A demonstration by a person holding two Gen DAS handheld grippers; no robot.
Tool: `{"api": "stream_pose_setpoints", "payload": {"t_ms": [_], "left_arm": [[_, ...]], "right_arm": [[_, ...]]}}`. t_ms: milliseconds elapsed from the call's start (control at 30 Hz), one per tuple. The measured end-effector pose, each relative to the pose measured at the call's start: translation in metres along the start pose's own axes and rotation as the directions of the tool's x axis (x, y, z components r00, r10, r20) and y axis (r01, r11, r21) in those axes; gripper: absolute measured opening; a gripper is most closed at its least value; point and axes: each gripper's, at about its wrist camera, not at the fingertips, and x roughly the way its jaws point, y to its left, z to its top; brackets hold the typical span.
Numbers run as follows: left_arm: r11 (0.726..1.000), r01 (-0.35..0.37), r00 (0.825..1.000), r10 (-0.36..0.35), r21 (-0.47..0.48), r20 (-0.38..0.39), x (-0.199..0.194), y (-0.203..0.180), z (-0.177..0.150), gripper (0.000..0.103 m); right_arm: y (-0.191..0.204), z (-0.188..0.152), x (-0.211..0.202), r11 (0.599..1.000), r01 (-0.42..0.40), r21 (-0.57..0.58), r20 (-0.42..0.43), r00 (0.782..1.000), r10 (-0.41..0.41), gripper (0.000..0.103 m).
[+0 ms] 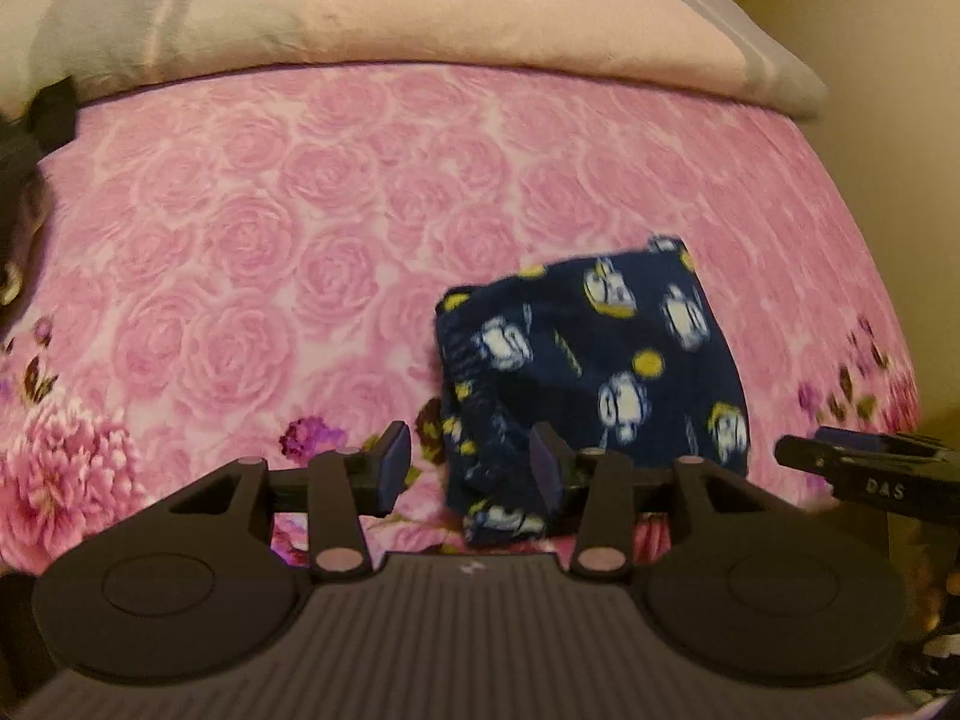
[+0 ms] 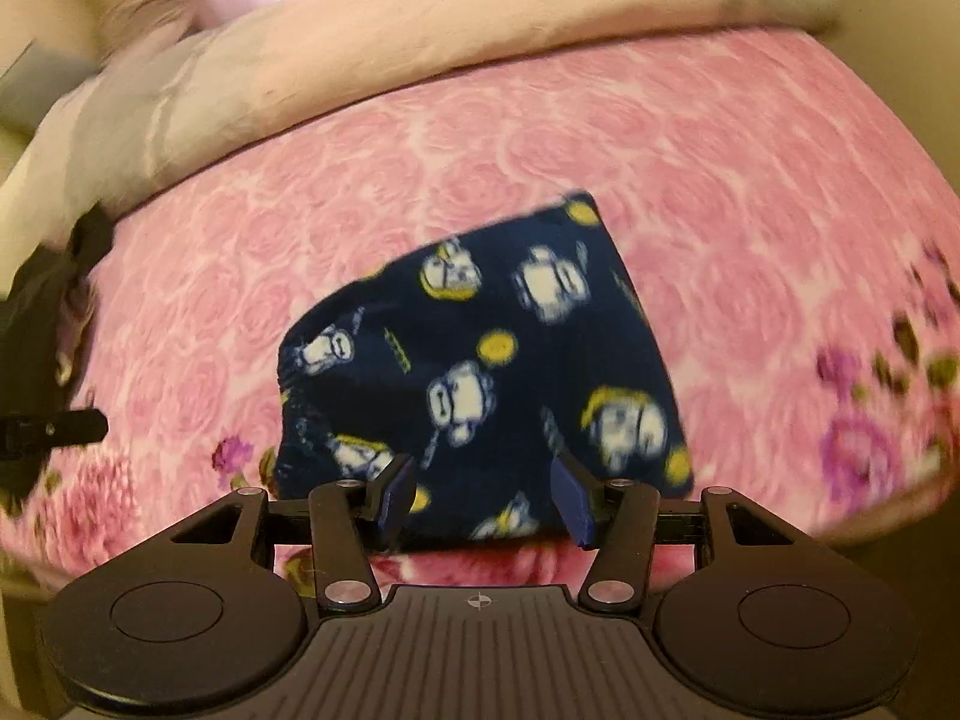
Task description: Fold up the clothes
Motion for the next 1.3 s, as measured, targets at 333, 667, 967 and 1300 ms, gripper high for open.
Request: {"api": "stream_pose_setpoints", "payload": {"t_ms": [333,667,967,1300], "left_arm": [[0.973,-0.115,0.990,0.128,-0.199,0.054,-0.012,-0.103,-0.019,0.047],[0.943,-0.209,0.976,0.218,-0.260,0.004,-0.014,-0.156,-0.045,0.049],[0.930,-0.210,0.977,0.214,-0.301,-0.020,-0.002,-0.131,-0.059,0.053],[0.907,-0.074,0.996,0.086,-0.414,0.009,0.053,-0.023,-0.053,0.060]], "right_arm": [[-0.082,0.023,-0.027,0.962,-0.072,-0.262,-0.027,0.997,0.067,0.053],[-0.137,0.009,-0.030,0.929,-0.176,-0.325,-0.127,0.982,0.142,0.053],[-0.143,0.006,-0.017,0.927,-0.221,-0.304,-0.161,0.971,0.179,0.053],[-0.165,0.013,0.025,0.984,-0.158,-0.076,-0.219,0.966,0.138,0.054]]}}
